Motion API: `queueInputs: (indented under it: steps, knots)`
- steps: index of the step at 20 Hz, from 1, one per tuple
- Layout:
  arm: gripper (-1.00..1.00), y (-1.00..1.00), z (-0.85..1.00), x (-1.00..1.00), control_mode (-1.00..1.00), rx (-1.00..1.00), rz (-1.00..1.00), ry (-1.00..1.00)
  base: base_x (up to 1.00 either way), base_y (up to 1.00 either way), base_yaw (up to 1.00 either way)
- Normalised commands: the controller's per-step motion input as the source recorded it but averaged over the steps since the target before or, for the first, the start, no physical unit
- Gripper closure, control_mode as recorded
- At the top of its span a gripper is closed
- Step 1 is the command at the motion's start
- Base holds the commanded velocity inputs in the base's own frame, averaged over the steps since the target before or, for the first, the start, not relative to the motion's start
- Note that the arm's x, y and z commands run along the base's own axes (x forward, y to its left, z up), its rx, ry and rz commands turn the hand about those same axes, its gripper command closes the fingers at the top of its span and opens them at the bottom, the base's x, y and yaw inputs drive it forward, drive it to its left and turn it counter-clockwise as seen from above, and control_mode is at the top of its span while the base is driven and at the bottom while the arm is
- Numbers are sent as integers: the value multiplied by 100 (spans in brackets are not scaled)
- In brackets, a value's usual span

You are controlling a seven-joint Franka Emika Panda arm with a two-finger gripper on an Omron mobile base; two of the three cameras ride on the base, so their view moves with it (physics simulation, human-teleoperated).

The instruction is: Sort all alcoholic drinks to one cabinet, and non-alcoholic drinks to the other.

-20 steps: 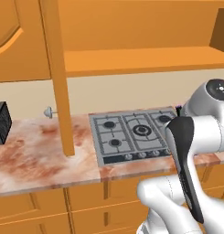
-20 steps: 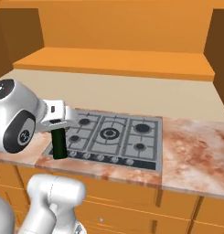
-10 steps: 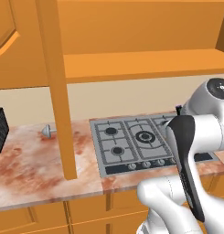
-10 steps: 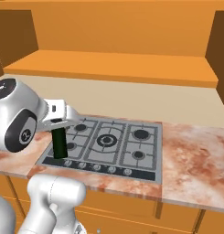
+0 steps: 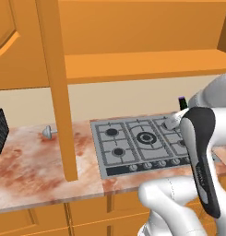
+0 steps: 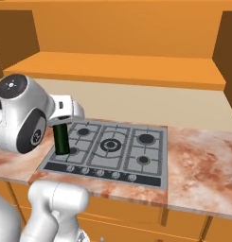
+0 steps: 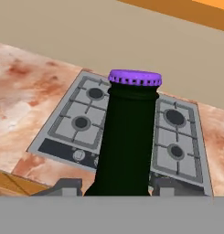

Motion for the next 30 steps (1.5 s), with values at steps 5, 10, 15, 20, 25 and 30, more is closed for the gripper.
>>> queueInputs:
  steps: [5, 10, 15, 20, 25, 30]
  knots:
    - [100, 8, 38, 0, -100, 12, 20, -11, 0, 0, 0]
    - [100, 32, 37, 0, -100, 10, 17, -10, 0, 0, 0]
    - [100, 28, 42, 0, -100, 14, 17, -11, 0, 0, 0]
    - [100, 34, 46, 0, -100, 12, 9, -13, 0, 0, 0]
    - [100, 47, 41, 13, -100, 9, 4, -10, 0, 0, 0]
    - [100, 47, 37, 38, -100, 8, 1, -8, 0, 0, 0]
